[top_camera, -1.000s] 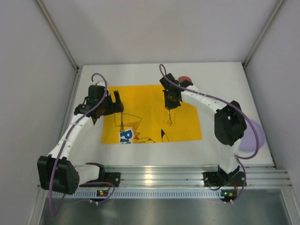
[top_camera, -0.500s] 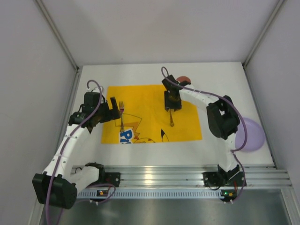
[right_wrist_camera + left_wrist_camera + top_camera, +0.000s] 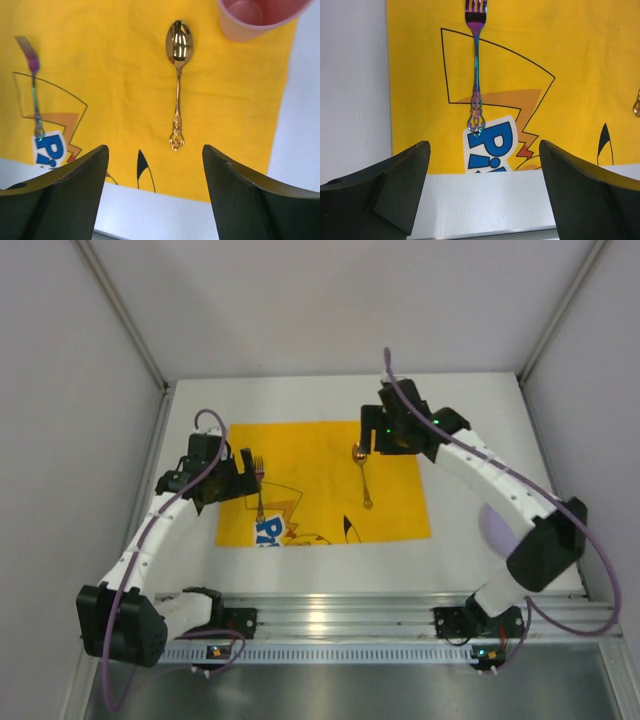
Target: Set the dinner table for one person
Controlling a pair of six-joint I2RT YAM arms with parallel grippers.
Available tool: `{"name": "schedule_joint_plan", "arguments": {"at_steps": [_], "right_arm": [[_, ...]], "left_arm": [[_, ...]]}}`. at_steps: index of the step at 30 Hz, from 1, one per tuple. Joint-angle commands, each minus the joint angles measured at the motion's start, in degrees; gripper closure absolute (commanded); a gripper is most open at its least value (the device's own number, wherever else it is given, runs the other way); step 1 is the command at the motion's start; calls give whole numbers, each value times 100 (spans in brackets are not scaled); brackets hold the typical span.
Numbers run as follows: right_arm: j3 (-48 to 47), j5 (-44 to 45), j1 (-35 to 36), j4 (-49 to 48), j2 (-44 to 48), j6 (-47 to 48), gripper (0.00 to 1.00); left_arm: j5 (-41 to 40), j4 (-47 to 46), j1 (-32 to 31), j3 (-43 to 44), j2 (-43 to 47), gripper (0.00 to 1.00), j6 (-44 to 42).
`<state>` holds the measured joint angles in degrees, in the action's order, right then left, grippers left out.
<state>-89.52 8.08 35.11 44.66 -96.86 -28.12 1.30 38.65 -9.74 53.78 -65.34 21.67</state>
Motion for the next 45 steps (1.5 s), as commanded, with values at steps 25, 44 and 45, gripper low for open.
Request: {"name": "schedule_joint_plan", "arguments": {"at_steps": [25,44,45], "right_arm": [[3739,-254,-4759,-45,1425,500,64],[2943,-579,-4689,208,1757,246,100],[2731,-579,-4637,392,1889,185,100]], "left_arm": [[415,-684,-28,-526,284,7,179],[397,-517,-28,-474,373,7,92],[406,-508,-28,-430,329,7,83]]}}
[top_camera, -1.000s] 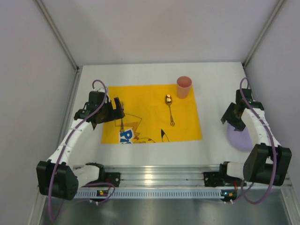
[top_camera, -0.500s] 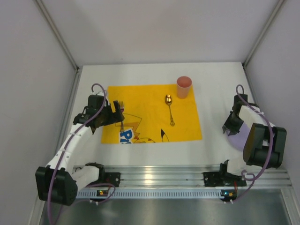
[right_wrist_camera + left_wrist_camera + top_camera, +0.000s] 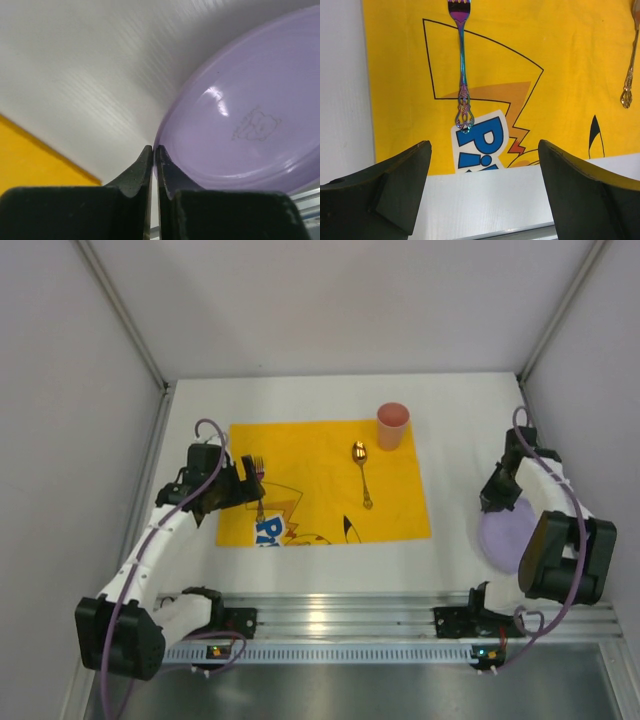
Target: Set the dinner table for one person
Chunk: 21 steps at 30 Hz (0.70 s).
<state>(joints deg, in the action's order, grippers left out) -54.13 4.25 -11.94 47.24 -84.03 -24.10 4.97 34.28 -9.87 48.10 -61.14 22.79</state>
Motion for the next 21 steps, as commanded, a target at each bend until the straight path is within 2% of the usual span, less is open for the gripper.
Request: {"name": "schedule_joint_plan", "arguments": {"at_steps": [1,8,11,13,14,17,18,21], "right_arm": [[-1045,-197,96,232,825,-375,100],[-4091,522,1140,1084,792,-921,100],[-5243,971,2516,1435,389,-1027,100],[-5982,1217,3090,1533,-42,-1088,100],[-6213,1314,3711,1629,-200,-1097,100],[-6995,1631,4602,1674,-806,-1036,100],[-7311,1588,5083,1674,-1165,-949,100],[-7830,1316,5683,1805,-1990,-816,100]], "left_arm": [[39,-71,-15,165,-117,7,-29],[83,-18,-15,402,-275,7,59],[-5,35,-15,472,-275,7,86],[-57,70,-15,508,-258,7,103],[-75,87,-15,525,-223,7,121],[-233,149,-15,525,-74,6,147],[-338,192,-15,517,14,6,182],[-445,307,-15,490,173,5,252]]}}
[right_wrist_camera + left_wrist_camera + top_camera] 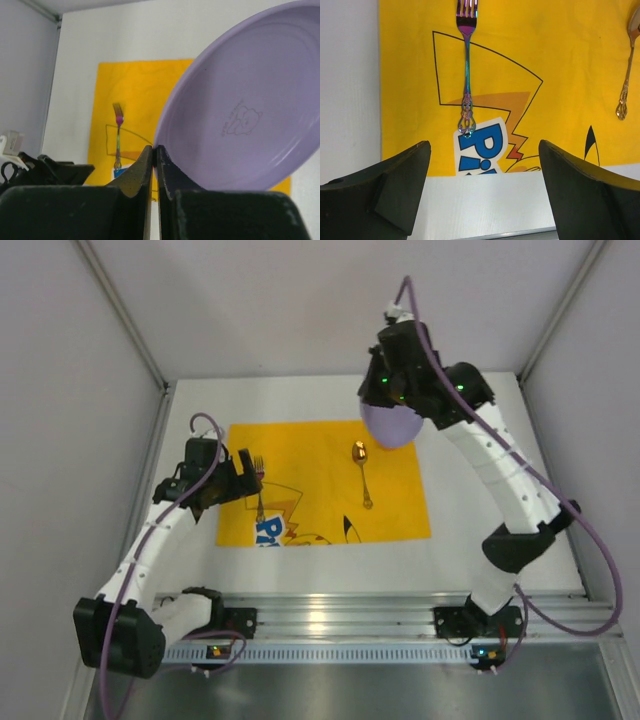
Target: Set the dinner table for one person
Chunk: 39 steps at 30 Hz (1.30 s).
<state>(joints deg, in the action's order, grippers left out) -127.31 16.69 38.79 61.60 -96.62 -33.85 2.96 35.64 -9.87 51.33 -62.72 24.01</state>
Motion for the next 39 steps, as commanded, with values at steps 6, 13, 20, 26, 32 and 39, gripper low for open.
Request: {"name": "schedule_joint_plan", "arguments": {"at_steps": [6,13,20,26,32,39], "right_arm": [[-1007,-482,1192,405,-1596,212,100],[117,-922,1360,-166,-1939,326,100],[-39,-1071,1421,-474,-2686,405,100],[-277,-1062,1421,-693,-3301,440,100],[-251,-1361,1413,-1044,-3697,370,100],[-216,-1976,1413,-1712,-3934,124,100]], "left_arm": [[-919,584,-15,158,848,4,253],[-1167,954,-15,88,1543,4,438],[-912,1358,-15,175,1912,4,649],[-815,1744,-15,325,2053,4,675],[-806,1973,-15,474,2036,4,579],[-797,2053,-15,553,1921,4,464]]}}
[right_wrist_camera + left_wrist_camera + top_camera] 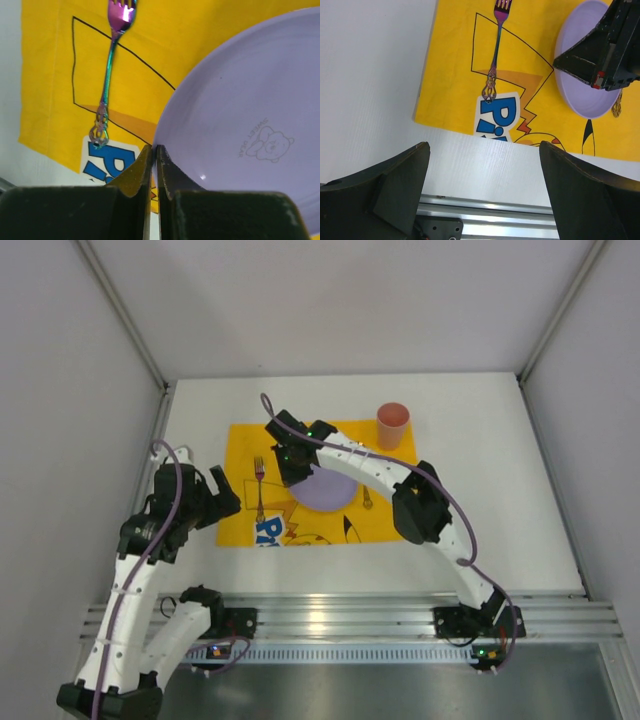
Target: Set the dinner table for one person
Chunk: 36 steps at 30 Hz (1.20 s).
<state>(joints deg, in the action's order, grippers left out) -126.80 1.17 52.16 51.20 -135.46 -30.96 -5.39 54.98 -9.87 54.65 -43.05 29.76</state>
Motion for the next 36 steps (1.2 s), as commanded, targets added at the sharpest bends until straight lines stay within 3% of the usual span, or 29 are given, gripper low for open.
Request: {"name": "schedule_joint_plan", "arguments": {"at_steps": [1,8,11,12,13,20,26,29,32,34,36], "right_arm": [[-266,-520,75,-786,-68,-200,100],[-257,-899,-22,-971,-314,-420,100],[-222,-952,-39,-1033,-315,-359,62],[-205,-917,-39,-1024,-280,-349,45],[-152,-838,-48,-1024,-236,-358,38],[164,-557,-171,-1086,721,10,27],[998,5,-171,-1393,2530,599,15],[2218,400,-162,-1849,3848,837,1],[3738,831,-162,-2140,5672,829,0],[5012,1016,-162,-2228,6414,732,0],[5803,1131,-206,-2124,7495,189,0]], "left_arm": [[29,136,-15,247,-72,4,-128],[-24,180,-15,362,-178,4,-295],[-33,171,-15,379,-239,5,-356],[-24,153,-6,388,-265,4,-357],[-6,127,-15,388,-292,4,-365],[126,-163,-15,336,-476,4,-374],[213,-576,-15,292,-713,4,-401],[231,-804,-15,309,-854,4,-409],[214,-1006,-15,318,-1012,4,-453],[205,-1129,-15,274,-1118,4,-462],[205,-1304,-15,239,-1188,4,-471]]}}
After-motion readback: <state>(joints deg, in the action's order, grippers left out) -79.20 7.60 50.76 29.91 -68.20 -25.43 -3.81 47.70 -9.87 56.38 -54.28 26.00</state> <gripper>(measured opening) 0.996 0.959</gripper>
